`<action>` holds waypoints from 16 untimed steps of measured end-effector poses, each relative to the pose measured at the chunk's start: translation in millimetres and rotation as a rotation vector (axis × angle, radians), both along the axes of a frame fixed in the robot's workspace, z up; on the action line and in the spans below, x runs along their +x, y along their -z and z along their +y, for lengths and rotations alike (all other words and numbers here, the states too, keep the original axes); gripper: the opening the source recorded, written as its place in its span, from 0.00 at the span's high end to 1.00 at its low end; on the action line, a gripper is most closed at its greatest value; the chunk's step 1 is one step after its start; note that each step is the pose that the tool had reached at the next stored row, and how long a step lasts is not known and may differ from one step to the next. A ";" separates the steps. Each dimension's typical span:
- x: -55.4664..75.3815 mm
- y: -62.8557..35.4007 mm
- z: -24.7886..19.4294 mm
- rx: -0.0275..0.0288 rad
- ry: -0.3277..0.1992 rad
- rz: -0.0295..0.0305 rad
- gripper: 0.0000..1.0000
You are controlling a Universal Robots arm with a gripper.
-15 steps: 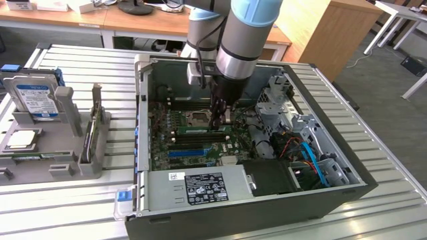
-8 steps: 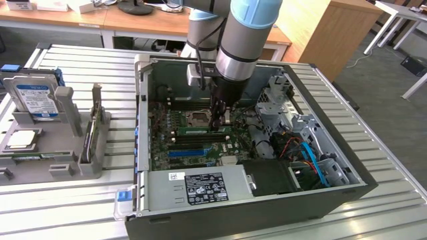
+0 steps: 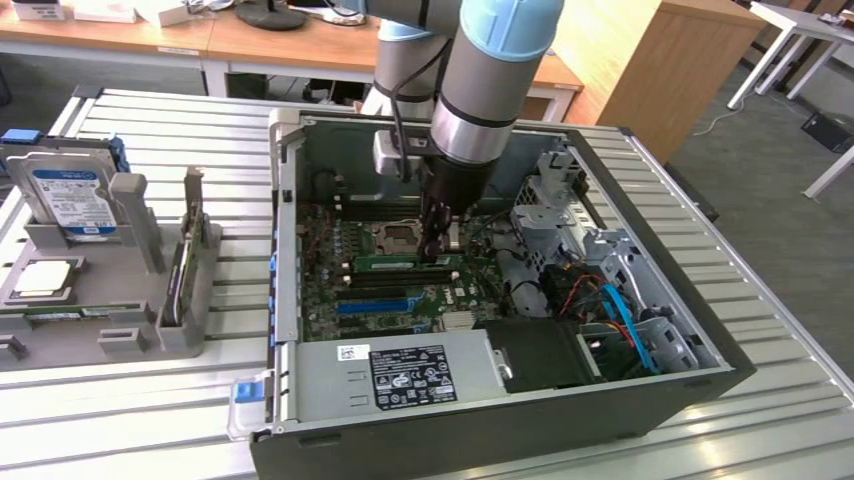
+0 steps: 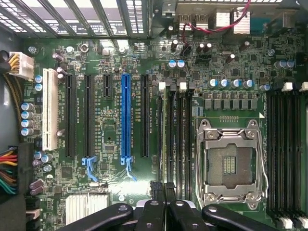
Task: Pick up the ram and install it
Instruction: 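Insert the ram into the slot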
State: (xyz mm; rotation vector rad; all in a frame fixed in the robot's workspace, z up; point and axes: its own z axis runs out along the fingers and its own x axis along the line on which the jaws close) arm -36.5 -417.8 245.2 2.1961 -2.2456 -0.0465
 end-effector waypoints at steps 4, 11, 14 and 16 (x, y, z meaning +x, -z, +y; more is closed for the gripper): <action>0.0 2.2 0.0 0.0000 0.000 -0.0001 0.88; 0.0 4.4 -0.1 -0.0003 0.000 0.0001 0.88; 0.0 5.2 0.0 0.0002 0.000 -0.0001 0.88; 0.0 5.6 0.0 -0.0002 0.000 0.0001 0.88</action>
